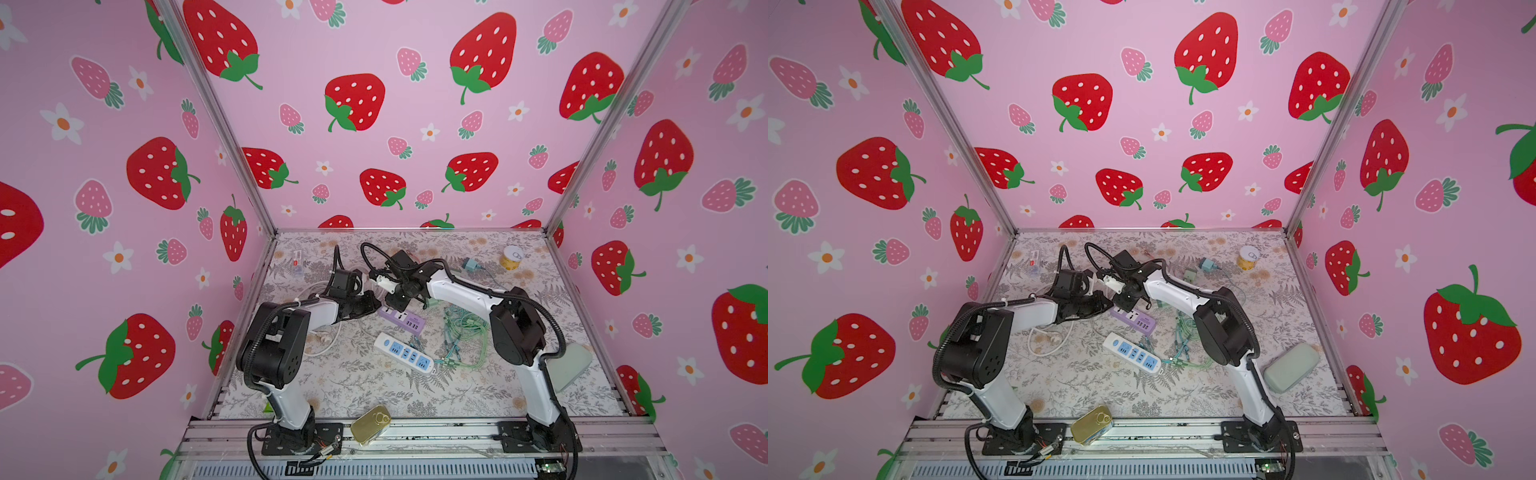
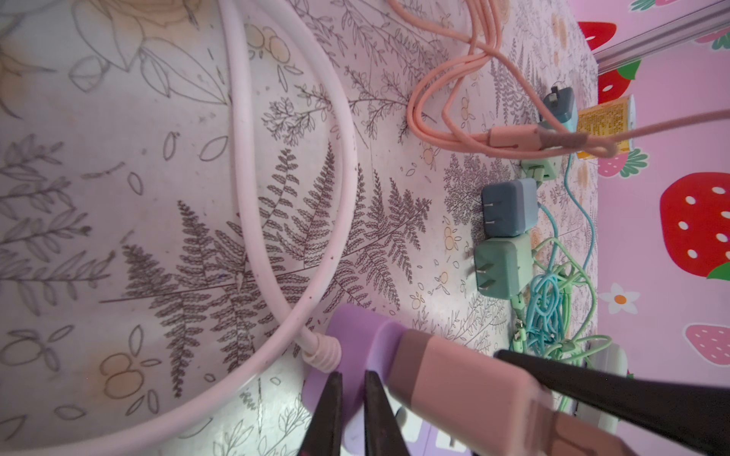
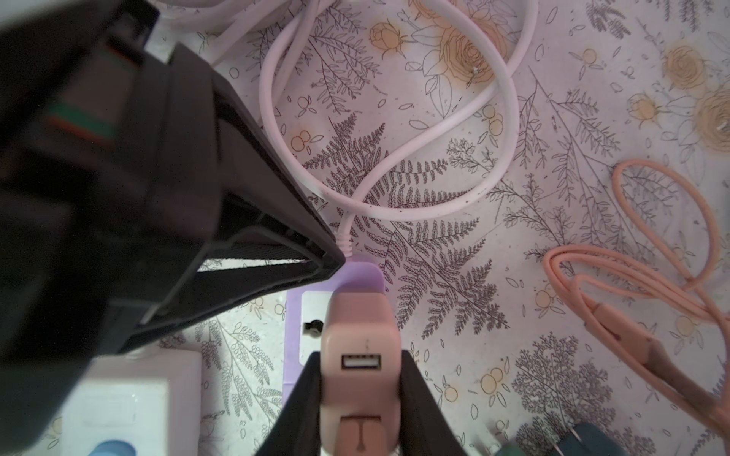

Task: Insert the plug
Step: 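Lower the pink charger's prongs toward the purple strip's socket farthest from the robot, then press the pink charger down into the socket and open the right gripper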

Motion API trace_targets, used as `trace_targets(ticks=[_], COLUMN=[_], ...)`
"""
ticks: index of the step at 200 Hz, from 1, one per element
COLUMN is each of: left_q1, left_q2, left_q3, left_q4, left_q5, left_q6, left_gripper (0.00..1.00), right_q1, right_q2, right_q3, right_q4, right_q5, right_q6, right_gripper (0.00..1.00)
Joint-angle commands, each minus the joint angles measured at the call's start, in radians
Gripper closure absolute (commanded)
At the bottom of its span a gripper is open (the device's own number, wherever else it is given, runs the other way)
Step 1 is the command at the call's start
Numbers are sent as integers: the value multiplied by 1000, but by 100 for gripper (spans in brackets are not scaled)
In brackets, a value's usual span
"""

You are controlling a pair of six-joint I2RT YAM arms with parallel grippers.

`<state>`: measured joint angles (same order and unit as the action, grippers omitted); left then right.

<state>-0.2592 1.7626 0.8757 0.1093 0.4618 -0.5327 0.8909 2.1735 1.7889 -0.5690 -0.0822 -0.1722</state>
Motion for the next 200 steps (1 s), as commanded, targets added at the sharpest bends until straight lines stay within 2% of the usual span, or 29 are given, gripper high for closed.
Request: trace_targets(ticks=[1, 111, 149, 200], left_q1=[2, 7, 12, 14], left_q2=[33, 23, -13, -116], left_q3=[-16, -29, -37, -44], left_q4=[-32, -14, -29, -99], left_q5=[6, 21, 24, -4], left_q6=[-9, -18, -16, 15], left_gripper=[86, 86, 85, 79], right_q1=[5, 8, 9, 8], right_q2=[38, 31, 17, -16], right_q3=[-60, -162, -186, -188], right_q4=[-42, -4, 18, 43], right_q5=[40, 71, 72, 46], right_q6=[-5, 3, 9, 21], right_gripper=[93, 93, 93, 93])
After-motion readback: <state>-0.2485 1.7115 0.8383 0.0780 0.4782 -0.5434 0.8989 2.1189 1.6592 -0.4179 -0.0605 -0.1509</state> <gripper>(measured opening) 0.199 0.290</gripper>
